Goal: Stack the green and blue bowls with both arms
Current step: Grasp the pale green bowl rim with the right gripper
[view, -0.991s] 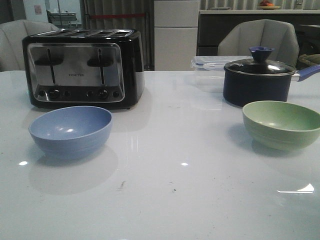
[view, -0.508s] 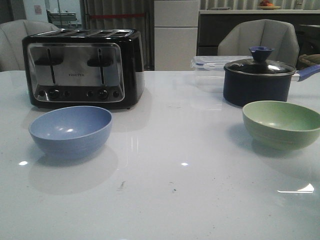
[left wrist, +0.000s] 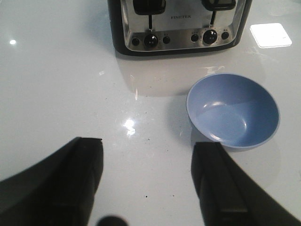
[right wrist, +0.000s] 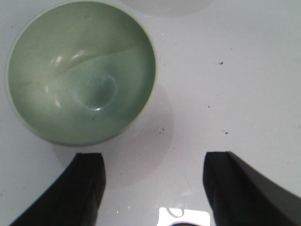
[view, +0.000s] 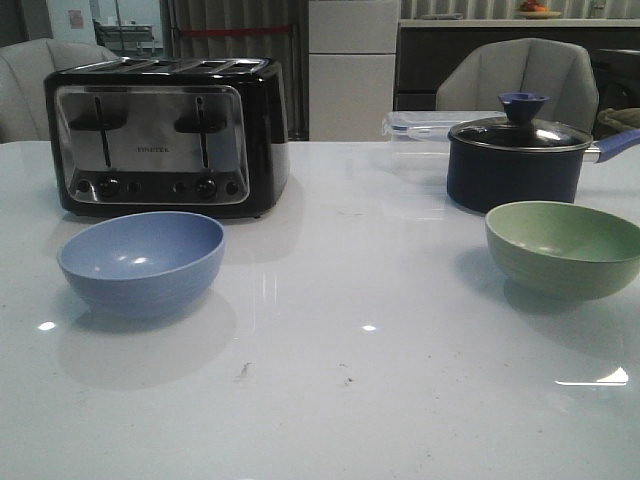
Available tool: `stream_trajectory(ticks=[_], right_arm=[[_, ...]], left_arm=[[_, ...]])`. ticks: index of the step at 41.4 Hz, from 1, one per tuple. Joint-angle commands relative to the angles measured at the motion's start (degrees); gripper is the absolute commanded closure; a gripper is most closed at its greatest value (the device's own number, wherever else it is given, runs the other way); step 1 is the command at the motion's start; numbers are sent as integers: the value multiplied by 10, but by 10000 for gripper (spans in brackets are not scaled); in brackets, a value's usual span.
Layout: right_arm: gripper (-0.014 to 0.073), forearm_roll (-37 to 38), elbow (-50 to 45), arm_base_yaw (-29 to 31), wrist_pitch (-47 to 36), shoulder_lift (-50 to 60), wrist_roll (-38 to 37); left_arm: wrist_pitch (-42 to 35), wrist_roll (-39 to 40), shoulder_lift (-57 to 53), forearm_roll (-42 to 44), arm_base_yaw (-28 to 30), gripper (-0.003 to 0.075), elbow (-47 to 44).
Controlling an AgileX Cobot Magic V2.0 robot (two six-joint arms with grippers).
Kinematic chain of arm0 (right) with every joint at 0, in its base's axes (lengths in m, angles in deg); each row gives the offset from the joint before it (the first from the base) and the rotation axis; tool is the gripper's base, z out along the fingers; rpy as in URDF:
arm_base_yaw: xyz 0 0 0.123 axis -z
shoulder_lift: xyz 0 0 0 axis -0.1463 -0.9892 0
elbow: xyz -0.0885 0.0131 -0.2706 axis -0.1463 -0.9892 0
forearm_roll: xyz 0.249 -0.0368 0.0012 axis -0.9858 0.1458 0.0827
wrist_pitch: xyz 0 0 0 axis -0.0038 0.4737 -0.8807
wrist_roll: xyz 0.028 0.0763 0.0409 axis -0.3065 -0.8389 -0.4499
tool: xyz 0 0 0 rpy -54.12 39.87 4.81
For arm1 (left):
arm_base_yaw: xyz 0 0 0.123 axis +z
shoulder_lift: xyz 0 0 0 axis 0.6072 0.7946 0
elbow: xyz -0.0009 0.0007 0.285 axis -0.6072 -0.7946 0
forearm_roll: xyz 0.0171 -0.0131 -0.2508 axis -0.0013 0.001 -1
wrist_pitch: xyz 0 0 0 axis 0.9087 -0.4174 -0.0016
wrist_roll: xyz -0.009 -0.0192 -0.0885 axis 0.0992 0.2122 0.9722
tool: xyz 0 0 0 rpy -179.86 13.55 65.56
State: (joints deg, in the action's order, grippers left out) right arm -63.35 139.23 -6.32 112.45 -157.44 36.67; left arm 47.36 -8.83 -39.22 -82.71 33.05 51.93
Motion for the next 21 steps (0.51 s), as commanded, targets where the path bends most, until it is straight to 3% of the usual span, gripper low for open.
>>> stream_trajectory(ticks=[1,12,21], right_arm=[[43,-10,58,9,-25,-44,1],[55,-19,172,10,41,-193,1],[259,-19,242,10,82,-262,1]], left_arm=[[-41,4,1,-7,2,243,17],[-41,4,1,-7,2,243,17],[-40,4,1,-7,2,243,17]])
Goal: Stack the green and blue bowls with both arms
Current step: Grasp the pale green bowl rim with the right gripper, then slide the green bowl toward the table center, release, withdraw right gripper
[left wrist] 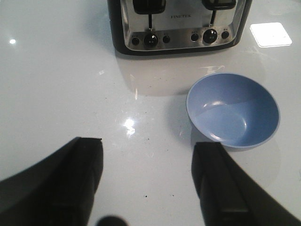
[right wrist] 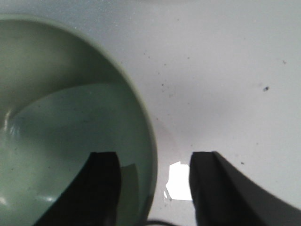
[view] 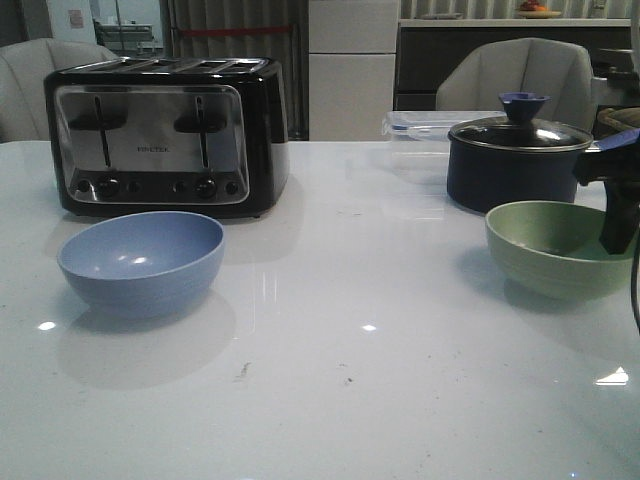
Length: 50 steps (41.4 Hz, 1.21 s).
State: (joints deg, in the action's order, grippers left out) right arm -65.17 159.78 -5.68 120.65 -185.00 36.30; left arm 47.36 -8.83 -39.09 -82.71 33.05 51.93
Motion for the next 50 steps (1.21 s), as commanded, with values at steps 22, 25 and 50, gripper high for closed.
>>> stream_trajectory(ticks=[22,25,50], right_arm=[[541,-4,64,-9,38,43,5],[541,-4,64,-27,41,63,5],[541,-17,64,-290,31,52,5]], left_arm=[[-40,4,-1,-7,2,243,17],[-40,4,-1,-7,2,243,17],[-41,4,-1,-7,2,243,17]])
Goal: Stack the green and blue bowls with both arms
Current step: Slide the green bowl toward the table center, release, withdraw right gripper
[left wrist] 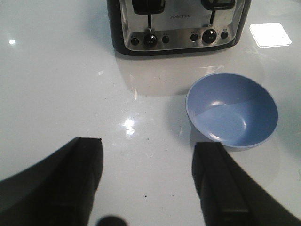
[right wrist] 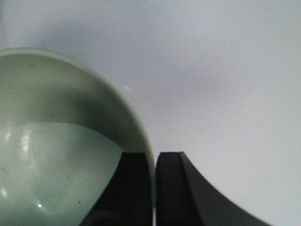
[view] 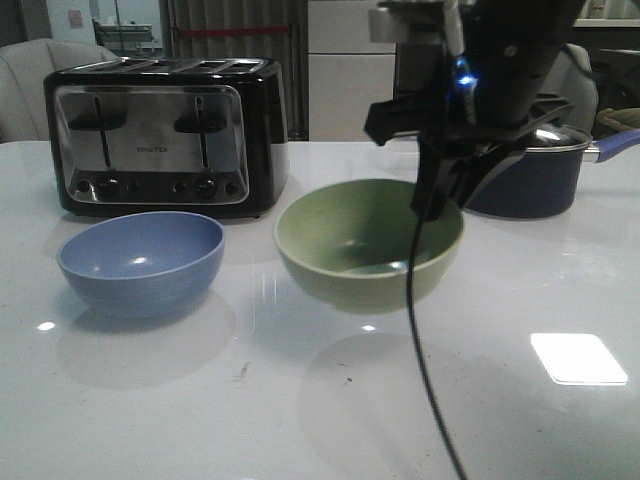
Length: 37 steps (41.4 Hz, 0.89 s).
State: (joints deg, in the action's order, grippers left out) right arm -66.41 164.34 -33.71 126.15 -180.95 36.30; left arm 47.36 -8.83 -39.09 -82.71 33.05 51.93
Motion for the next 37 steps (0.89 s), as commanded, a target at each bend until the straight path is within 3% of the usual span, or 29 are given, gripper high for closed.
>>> stream_trajectory(ticks=[1,6,9,16,18,26,37], right_arm=[[541,-5,18,-13,-26,5,5],[533,-5,18,-16,-44,-19,5],[484,-5,18,-16,-49,-29,5],[177,-2,18,-16,-63,-30,5],[130,2,18,-16,-67,-22,5],[130,8,3,-22,-85,54,5],[130,12,-121,-63,-116,259,25]], left_arm=[[-41,4,-1,-7,2,243,17],[-41,4,-1,-7,2,243,17],[-41,4,-1,-7,2,243,17],[-41,4,-1,-7,2,243,17],[-41,4,-1,-7,2,243,17],[-41,4,-1,-7,2,243,17],[-41,4,17,-8,1,243,17]])
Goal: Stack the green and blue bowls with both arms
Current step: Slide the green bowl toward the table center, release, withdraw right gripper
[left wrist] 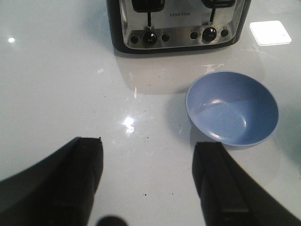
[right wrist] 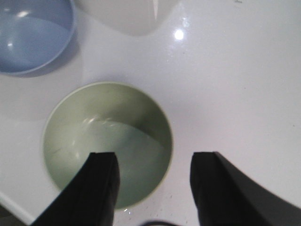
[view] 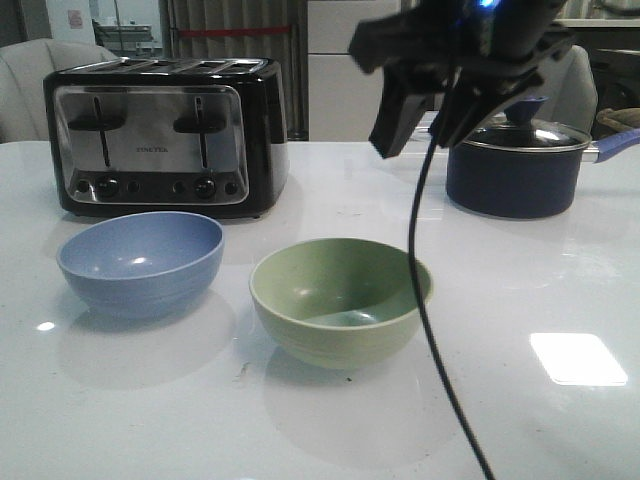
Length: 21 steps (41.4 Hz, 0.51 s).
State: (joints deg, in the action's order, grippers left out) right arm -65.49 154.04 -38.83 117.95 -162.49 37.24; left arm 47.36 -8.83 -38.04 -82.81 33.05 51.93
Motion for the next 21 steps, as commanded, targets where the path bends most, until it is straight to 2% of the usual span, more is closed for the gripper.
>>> stream_trajectory(ticks=[1,7,15,21], right_arm=[[130,3,-33,-17,-35,98,16],[130,3,-106,-29,-32,208,16],[130,3,-175,-29,-25,325,16],[130,3,-197,-29,-24,364,16]], left_arm=[[-41,4,8,-7,1,243,17],[-42,3,35,-10,-24,237,19],[-47,5,107,-11,-75,107,31],[-47,5,188,-26,-81,95,64]])
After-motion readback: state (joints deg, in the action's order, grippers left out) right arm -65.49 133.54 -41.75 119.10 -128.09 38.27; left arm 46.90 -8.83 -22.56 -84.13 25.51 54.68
